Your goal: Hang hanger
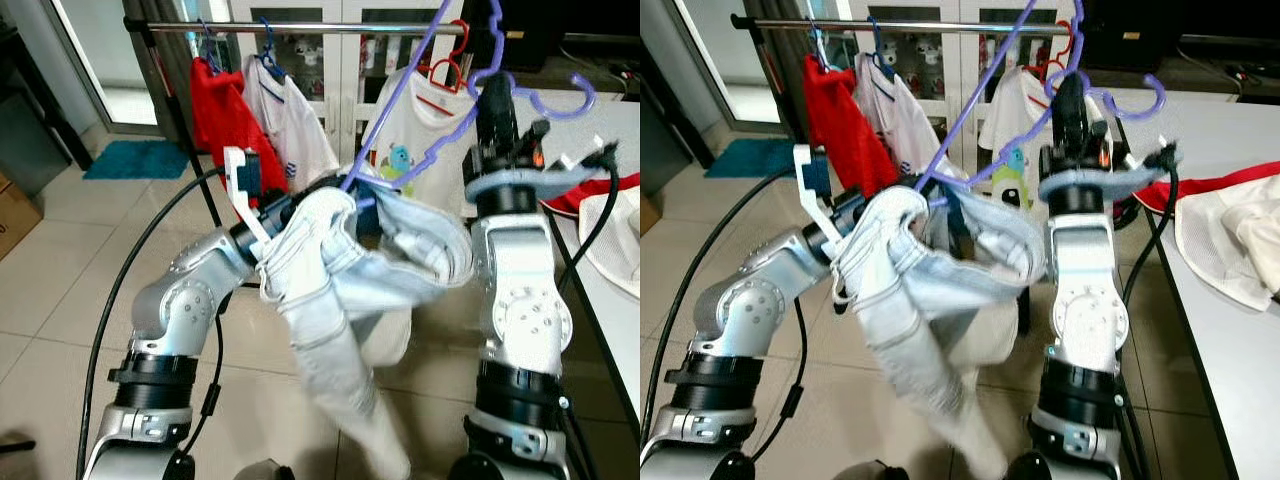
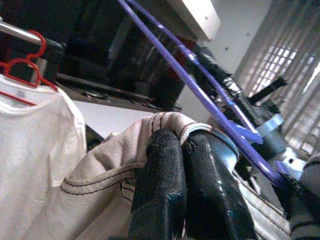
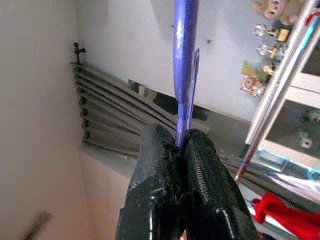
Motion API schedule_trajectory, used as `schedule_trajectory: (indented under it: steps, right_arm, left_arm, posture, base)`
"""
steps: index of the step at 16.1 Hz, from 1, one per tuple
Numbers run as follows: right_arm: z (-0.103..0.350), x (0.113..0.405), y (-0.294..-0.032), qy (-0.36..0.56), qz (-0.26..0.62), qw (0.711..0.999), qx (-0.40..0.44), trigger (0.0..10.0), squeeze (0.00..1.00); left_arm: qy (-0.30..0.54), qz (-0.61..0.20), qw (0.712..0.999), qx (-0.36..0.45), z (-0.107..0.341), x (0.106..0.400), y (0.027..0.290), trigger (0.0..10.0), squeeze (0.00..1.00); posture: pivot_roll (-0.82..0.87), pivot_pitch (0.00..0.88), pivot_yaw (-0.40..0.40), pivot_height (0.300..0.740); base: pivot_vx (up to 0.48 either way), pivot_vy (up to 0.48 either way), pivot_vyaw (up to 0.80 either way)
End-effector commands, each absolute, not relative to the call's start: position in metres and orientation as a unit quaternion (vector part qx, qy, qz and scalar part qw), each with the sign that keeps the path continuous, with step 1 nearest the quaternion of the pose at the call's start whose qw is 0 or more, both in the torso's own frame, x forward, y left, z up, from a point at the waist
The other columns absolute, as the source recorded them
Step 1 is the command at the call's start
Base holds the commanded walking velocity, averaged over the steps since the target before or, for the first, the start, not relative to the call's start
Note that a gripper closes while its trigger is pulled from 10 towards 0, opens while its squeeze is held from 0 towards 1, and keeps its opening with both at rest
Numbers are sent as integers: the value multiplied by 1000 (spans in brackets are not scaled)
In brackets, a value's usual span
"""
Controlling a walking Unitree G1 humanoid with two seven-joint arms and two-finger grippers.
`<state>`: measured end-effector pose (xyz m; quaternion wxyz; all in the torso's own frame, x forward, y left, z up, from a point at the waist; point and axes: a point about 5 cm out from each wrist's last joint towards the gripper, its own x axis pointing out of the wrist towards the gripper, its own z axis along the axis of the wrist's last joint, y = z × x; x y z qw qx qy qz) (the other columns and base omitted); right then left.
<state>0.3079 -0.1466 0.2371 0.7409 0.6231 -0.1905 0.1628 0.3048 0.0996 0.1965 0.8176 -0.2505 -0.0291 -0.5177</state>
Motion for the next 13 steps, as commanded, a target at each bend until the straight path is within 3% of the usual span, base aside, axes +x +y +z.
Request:
schedule_trajectory:
  steps: [1, 4, 5, 7, 9, 13]
  right_arm:
    - [245, 298, -158, -221, 170, 710, 647, 10000, 0]
    - [253, 288, -147, -212, 237, 690, 650, 10000, 0]
    - [253, 289, -144, -209, 232, 698, 645, 10000, 0]
    - [250, 303, -139, -221, 155, 772, 576, 10000, 0]
    - [248, 310, -140, -233, 98, 798, 547, 10000, 0]
    - [251, 319, -128, -242, 56, 794, 554, 10000, 0]
  left_arm:
    - [-54, -536, 799, -266, 206, 299, 106, 0, 0]
    - [-50, -571, 776, -263, 207, 290, 103, 0, 0]
    - [-39, -575, 782, -237, 204, 289, 100, 0, 0]
    - [-14, -551, 813, -188, 196, 296, 92, 0, 0]
    - [-6, -546, 821, -166, 195, 299, 84, 0, 0]
    - [3, -554, 820, -141, 194, 300, 59, 0, 0]
  posture:
    - [-123, 0, 74, 740]
    - [-123, 0, 73, 740]
    - [-122, 0, 73, 740]
    - [-120, 0, 75, 740]
    - [-118, 0, 73, 740]
    - [-112, 0, 69, 740]
  base:
    - [0, 0, 0]
    - [0, 0, 0]
    - [0, 0, 0]
    - [0, 0, 0]
    - [0, 0, 0]
    - [0, 0, 0]
